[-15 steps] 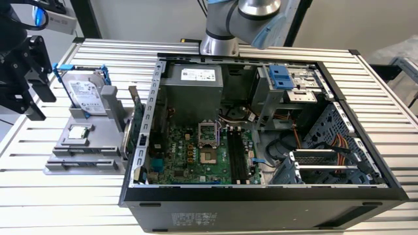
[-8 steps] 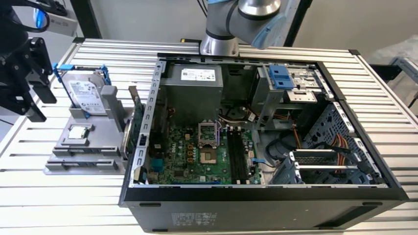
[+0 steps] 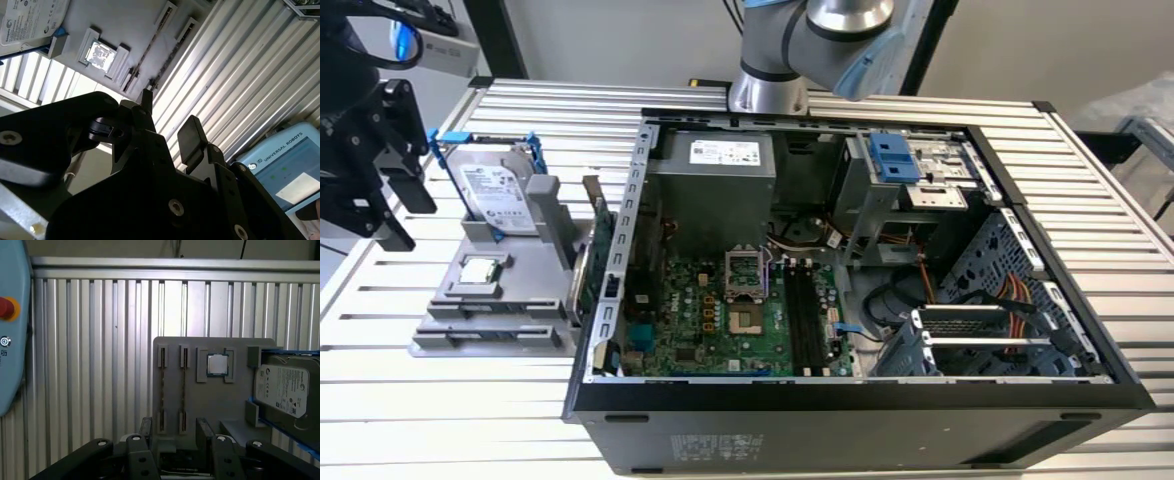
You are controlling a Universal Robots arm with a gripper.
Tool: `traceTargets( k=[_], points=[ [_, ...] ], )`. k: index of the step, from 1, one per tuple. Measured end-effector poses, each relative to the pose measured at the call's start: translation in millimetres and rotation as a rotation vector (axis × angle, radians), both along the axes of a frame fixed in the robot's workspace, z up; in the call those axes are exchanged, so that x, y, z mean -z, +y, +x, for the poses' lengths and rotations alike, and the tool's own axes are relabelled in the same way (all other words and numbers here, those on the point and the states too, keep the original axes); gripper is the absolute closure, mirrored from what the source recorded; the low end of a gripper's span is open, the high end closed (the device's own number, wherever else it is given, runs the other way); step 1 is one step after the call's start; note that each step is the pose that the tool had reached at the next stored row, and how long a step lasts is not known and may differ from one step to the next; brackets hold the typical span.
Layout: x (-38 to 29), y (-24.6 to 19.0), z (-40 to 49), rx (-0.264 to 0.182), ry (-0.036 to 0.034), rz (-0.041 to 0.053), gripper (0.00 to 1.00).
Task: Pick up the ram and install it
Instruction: 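Pick up the ram and move it above insertion slot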
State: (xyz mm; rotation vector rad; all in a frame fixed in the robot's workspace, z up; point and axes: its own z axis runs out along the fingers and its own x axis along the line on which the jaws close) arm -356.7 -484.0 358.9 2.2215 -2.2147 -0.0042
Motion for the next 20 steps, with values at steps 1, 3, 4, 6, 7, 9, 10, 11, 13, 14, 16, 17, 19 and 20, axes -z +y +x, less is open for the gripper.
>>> traceTargets(
  k=[1,3,4,6,7,9,10,11,13,14,16,17,19,20],
  points=[
    [0.0,0.0,0.0,0.000,0.0000,0.0000,0.00],
    [0.4,0.0,0.0,0.000,-0.0001,0.0000,0.00],
    [0.7,0.0,0.0,0.000,-0.0002,-0.0001,0.00],
    [1.2,0.0,0.0,0.000,-0.0001,-0.0005,0.00],
    [1.5,0.0,0.0,0.000,0.0000,-0.0007,0.00],
    [2.0,0.0,0.0,0.000,-0.0001,-0.0011,0.00],
    [2.3,0.0,0.0,0.000,-0.0001,-0.0014,0.00],
    [2.6,0.0,0.0,0.000,0.0000,-0.0016,0.00],
    [3.1,0.0,0.0,0.000,0.0000,-0.0021,0.00],
    [3.3,0.0,0.0,0.000,0.0000,-0.0023,0.00],
    [3.8,0.0,0.0,0.000,0.0000,-0.0028,0.00],
    [4.1,0.0,0.0,0.000,0.0000,-0.0030,0.00],
    [4.5,0.0,0.0,0.000,0.0000,-0.0036,0.00],
    [4.7,0.0,0.0,0.000,0.0000,-0.0039,0.00]
  ],
)
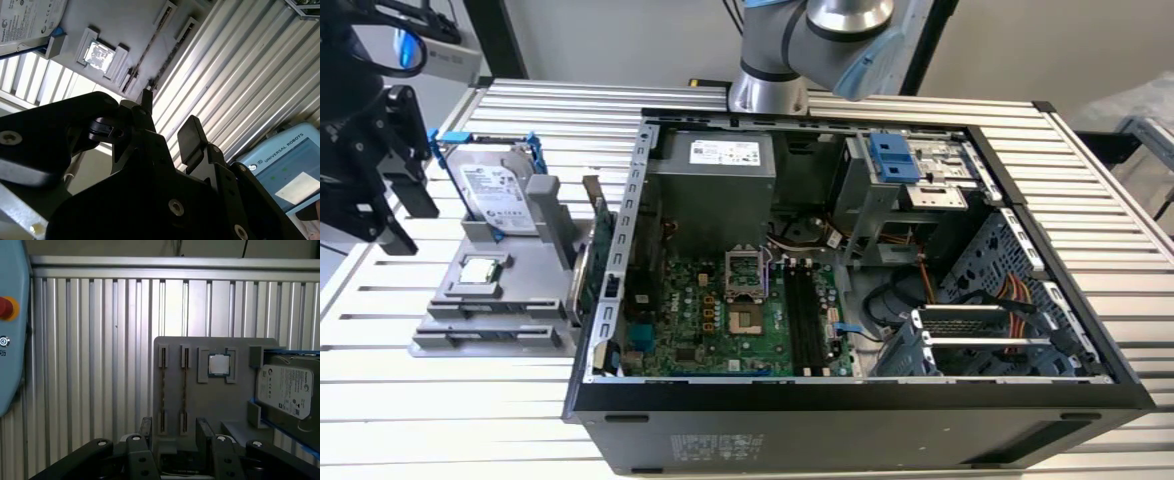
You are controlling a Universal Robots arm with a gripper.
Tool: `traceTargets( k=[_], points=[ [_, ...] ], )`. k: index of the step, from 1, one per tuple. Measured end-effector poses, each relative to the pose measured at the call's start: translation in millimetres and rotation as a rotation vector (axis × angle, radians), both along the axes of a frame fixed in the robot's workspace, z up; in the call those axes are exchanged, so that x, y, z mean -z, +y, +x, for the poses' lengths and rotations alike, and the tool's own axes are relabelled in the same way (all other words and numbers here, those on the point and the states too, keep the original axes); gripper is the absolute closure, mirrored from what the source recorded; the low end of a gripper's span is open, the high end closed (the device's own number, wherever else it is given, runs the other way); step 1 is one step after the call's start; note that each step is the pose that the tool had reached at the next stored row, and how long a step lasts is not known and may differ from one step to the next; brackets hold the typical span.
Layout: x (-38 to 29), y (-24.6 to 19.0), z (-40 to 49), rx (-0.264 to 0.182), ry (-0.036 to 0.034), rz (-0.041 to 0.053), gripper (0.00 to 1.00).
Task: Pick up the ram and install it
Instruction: 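Pick up the ram and move it above insertion slot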
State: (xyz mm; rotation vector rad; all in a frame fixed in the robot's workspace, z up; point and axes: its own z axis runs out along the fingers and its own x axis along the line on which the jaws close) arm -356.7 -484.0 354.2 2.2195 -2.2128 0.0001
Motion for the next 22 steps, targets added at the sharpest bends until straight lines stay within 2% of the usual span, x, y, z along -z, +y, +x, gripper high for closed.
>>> traceTargets(
  k=[22],
  points=[
    [6.6,0.0,0.0,0.000,0.0000,-0.0097,0.00]
  ],
)
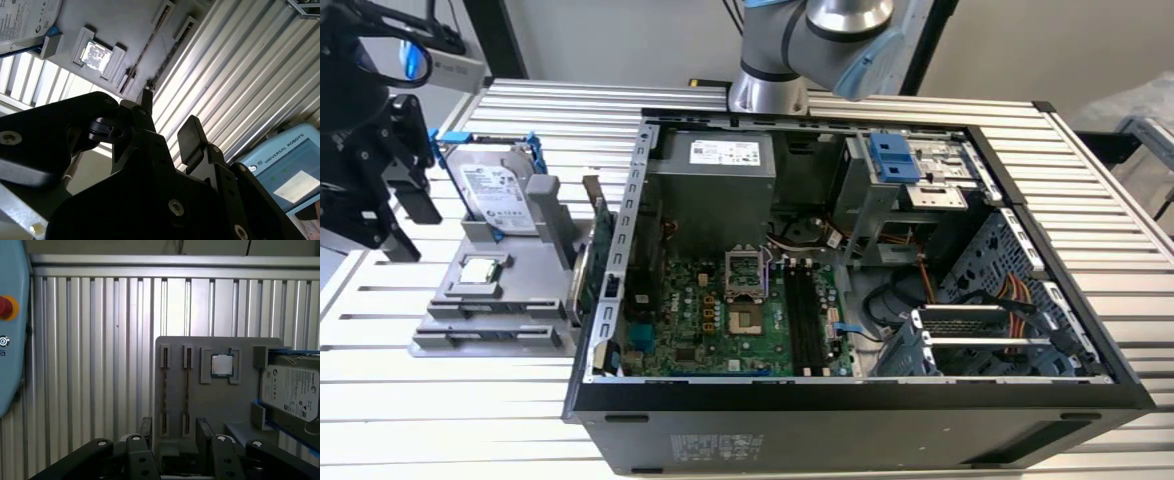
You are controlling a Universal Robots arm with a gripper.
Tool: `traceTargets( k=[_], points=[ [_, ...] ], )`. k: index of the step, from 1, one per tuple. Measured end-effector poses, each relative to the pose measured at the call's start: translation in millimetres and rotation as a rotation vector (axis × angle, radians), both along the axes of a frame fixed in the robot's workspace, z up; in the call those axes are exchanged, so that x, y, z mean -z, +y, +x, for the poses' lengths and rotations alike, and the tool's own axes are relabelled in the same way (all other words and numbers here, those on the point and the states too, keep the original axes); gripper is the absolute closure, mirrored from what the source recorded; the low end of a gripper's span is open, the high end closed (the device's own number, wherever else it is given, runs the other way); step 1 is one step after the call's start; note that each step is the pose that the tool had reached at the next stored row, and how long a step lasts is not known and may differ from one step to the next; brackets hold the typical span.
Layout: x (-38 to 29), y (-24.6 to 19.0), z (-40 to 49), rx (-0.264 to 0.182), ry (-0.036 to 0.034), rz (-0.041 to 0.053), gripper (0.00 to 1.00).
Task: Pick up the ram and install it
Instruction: 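Pick up the ram and move it above insertion slot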
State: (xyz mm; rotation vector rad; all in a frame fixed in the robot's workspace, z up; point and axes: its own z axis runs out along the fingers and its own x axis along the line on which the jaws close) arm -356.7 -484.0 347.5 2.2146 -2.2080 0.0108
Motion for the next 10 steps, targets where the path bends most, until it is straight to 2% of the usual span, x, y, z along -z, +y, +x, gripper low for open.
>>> traceTargets(
  k=[10],
  points=[
    [3.9,0.0,0.0,0.000,0.0000,-0.0063,0.00]
  ],
)
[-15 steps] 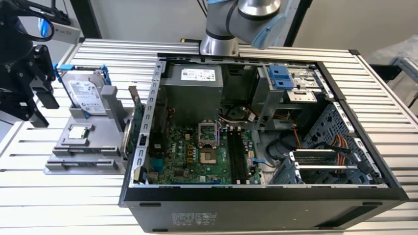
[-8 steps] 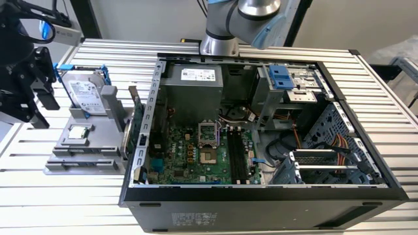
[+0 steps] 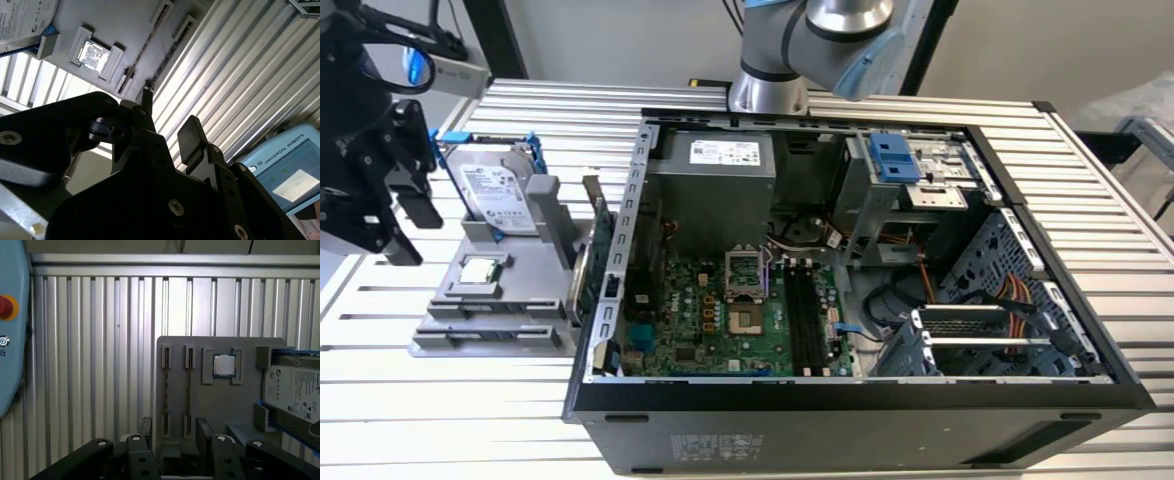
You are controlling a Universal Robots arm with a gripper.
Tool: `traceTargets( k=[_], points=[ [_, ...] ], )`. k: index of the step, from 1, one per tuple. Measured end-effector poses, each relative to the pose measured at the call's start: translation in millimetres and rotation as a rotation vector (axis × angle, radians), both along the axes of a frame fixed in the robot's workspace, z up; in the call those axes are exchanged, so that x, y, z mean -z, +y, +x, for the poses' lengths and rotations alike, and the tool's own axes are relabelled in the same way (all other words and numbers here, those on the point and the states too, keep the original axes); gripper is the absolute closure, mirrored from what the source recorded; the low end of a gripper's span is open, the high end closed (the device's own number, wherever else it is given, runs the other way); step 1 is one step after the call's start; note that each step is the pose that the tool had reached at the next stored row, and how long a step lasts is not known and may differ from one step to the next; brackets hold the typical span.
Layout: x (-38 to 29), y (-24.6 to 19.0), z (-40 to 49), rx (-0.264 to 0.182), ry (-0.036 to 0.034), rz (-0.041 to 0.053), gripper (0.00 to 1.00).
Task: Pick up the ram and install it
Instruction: 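Pick up the ram and move it above insertion slot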
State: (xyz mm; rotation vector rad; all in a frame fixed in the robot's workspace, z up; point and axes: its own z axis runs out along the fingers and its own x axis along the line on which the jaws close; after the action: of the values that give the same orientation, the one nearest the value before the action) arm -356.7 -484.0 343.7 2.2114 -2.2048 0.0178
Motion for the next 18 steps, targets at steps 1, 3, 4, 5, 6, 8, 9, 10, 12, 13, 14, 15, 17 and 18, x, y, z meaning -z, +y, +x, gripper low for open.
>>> traceTargets(
  k=[1,3,4,5,6,8,9,10,12,13,14,15,17,18],
  points=[
    [0.4,0.0,0.0,0.000,0.0000,-0.0007,0.00],
    [1.3,0.0,0.0,0.000,-0.0001,-0.0018,0.00],
    [1.6,0.0,0.0,0.000,-0.0001,-0.0025,0.00],
    [2.0,0.0,0.0,0.000,-0.0001,-0.0032,0.00],
    [2.4,0.0,0.0,0.000,0.0000,-0.0039,0.00],
    [3.2,0.0,0.0,0.000,0.0000,-0.0052,0.00],
    [3.6,0.0,0.0,0.000,0.0000,-0.0059,0.00],
    [4.0,0.0,0.0,0.000,0.0000,-0.0066,0.00],
    [5.0,0.0,0.0,0.000,0.0000,-0.0079,0.00],
    [5.5,0.0,0.0,0.000,0.0000,-0.0085,0.00],
    [6.0,0.0,0.0,0.000,0.0000,-0.0090,0.00],
    [6.5,0.0,0.0,0.000,-0.0001,-0.0096,0.00],
    [7.7,0.0,0.0,0.000,0.0000,-0.0106,0.00],
    [8.4,0.0,0.0,0.000,-0.0001,-0.0110,0.00]
  ],
)
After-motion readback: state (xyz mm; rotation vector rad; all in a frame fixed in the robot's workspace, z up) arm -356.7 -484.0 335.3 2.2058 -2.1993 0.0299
